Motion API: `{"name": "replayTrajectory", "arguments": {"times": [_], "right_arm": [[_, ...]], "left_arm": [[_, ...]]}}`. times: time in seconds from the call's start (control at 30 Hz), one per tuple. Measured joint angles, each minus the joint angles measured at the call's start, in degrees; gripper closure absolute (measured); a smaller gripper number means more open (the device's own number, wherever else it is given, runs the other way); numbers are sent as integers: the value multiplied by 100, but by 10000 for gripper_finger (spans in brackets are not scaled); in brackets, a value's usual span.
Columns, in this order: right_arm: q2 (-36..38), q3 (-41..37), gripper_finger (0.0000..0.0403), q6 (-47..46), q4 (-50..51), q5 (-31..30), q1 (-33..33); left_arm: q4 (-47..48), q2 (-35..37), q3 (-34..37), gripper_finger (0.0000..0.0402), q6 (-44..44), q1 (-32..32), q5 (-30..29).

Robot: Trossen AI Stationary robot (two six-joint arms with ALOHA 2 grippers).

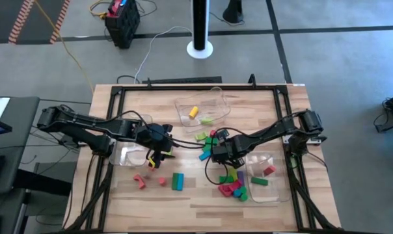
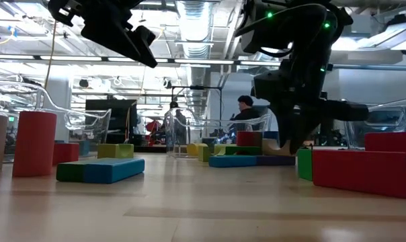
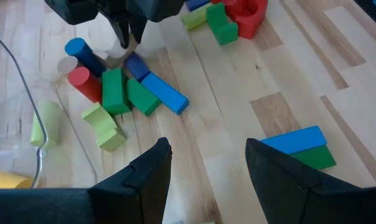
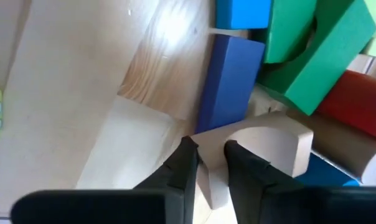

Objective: Sort blocks by size
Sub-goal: Put the brown arch block into the left transparent bin

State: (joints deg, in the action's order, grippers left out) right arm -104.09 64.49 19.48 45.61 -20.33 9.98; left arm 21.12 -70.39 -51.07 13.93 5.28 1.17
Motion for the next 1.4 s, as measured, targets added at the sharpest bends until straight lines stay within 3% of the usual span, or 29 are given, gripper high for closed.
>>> {"name": "replayTrajectory", "arguments": {"times": [0.6,0.83,1.13,1.4], "right_arm": [[-20,1005,315,-443,405,128,384],[348,1383,315,-598,228,294,602],[1122,1401,315,-94,-550,325,1041],[1198,1401,315,799,-1440,320,1323]], "left_arm": [[-182,0,0,203,148,0,-2],[-633,0,0,203,504,0,11],[-1686,0,2,203,541,-114,1210],[-2381,-28,0,202,-219,-382,2162]]}}
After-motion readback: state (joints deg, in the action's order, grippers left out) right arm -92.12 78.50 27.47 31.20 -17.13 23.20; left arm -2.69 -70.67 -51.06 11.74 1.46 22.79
